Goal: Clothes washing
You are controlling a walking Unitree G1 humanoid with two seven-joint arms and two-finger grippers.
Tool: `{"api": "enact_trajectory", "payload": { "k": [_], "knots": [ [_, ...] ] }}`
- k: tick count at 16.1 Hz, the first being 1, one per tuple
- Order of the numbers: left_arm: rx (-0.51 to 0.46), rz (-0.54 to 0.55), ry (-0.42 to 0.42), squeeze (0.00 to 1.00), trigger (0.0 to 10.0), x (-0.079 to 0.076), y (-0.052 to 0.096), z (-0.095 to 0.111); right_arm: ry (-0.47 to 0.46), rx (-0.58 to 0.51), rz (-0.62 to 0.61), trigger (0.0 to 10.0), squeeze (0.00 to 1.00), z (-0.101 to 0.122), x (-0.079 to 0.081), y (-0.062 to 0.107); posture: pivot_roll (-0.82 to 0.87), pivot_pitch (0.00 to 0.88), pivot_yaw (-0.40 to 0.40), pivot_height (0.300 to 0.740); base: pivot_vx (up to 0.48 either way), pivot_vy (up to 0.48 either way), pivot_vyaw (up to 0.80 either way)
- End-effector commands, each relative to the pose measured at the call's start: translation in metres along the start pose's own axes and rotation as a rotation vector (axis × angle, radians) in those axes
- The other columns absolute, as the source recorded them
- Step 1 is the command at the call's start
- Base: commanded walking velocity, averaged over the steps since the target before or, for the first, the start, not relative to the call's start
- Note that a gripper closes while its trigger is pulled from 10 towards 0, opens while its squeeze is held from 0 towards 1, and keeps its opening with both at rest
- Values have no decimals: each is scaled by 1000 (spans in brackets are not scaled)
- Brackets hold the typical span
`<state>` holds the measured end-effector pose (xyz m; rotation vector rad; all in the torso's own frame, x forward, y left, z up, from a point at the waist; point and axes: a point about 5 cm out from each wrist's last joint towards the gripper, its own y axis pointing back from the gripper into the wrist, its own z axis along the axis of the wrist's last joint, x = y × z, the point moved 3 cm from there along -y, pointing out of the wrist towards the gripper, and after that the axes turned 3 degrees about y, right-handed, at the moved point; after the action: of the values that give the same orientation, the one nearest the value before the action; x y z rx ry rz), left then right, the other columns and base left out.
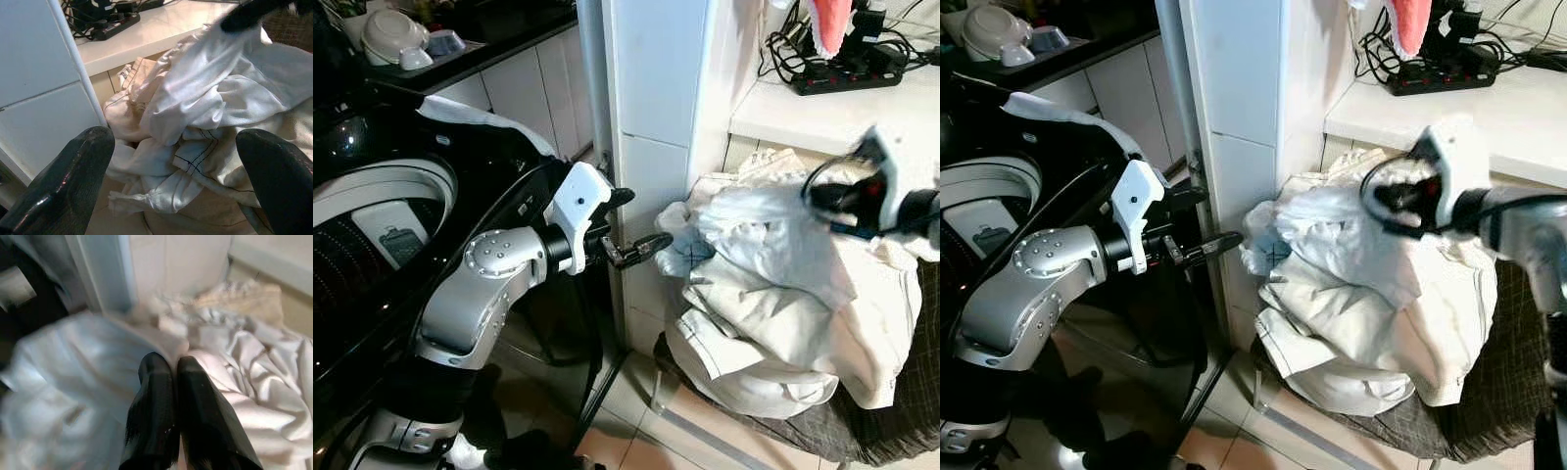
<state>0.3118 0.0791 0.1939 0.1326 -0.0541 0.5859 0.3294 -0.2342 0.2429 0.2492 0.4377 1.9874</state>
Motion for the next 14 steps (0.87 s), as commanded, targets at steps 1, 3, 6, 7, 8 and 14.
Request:
{"api": "enact_trajectory", "payload": {
  "k": [1,3,6,7,8,14],
  "knots": [
    [-19,-13,-24,0,10000,-4,-1,6,-54,-198,91,0,0,45,11,16,-91,0,82,740,0,0,0],
    [-123,36,-30,0,10000,3,-4,24,-141,-384,207,0,0,90,21,35,-97,0,80,740,0,0,0],
    [-323,36,-13,0,10000,3,-15,62,-135,-508,362,0,0,131,48,50,-97,0,73,740,0,0,0],
    [-388,37,6,0,10000,1,-20,74,-131,-538,411,0,0,141,59,53,-98,0,68,740,0,0,0],
    [-437,45,25,0,10000,2,-22,83,-129,-550,435,0,0,145,63,54,-97,0,66,740,0,0,0],
    [-624,-133,159,1000,10000,-26,-34,114,-185,-461,546,0,0,135,99,29,-93,0,55,740,0,0,0]
  ]
}}
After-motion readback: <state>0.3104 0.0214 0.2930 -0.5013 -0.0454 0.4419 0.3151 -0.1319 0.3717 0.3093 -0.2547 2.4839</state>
